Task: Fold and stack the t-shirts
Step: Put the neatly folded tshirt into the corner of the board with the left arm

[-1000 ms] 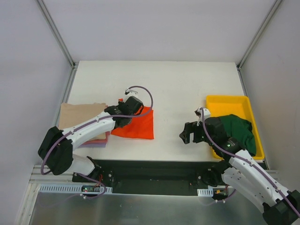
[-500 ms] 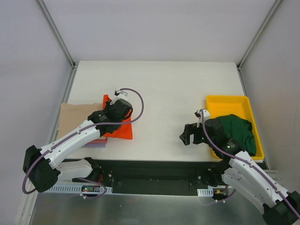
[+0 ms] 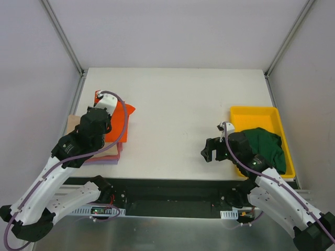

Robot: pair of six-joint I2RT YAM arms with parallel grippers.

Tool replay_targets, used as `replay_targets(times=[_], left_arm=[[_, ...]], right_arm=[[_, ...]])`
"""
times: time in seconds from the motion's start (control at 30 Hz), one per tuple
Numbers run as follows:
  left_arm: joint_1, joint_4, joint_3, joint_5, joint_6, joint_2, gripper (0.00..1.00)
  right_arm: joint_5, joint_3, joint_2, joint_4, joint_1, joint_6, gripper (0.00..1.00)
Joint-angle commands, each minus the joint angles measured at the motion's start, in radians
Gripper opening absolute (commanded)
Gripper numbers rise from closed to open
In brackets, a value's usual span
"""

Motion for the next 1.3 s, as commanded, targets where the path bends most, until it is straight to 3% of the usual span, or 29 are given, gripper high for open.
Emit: replay_targets(times=[0.0, 0.23, 0.43, 0.6, 0.73, 0.97, 1.13, 1.27], left_arm=[[0.013, -0.061, 0.071, 0.025, 0.077, -0.012, 0.00], [0.100, -0.104, 0.055, 0.143, 0.002, 0.009, 0.00], [0.287, -0.152, 0.013, 0.120, -0.044, 0.081, 0.00], [0.366, -0.150, -0.011, 0.133, -0.008, 0.081, 0.00], [0.410, -0.028, -0.115, 0.010, 0.104, 0.106, 0.00], [0.599, 0.218, -0.186, 0.085, 0.233, 0.164, 0.00], [0.626, 0.387, -0.280, 0.188, 0.406, 0.173, 0.00], [0.683, 0.433, -0.310, 0.267, 0.448, 0.152, 0.00]], right_arm=[[0.020, 0.000, 0.019, 0.034, -0.003, -0.007, 0.96], [0.029, 0.000, 0.031, 0.036, -0.001, -0.005, 0.96], [0.032, 0.002, 0.042, 0.036, -0.003, -0.002, 0.96], [0.036, 0.002, 0.051, 0.036, -0.001, -0.002, 0.96], [0.034, 0.005, 0.063, 0.031, -0.001, -0.002, 0.96], [0.037, 0.003, 0.065, 0.031, -0.003, -0.004, 0.96], [0.037, 0.000, 0.062, 0.023, -0.003, 0.001, 0.96], [0.048, 0.000, 0.059, 0.020, -0.003, 0.001, 0.96]])
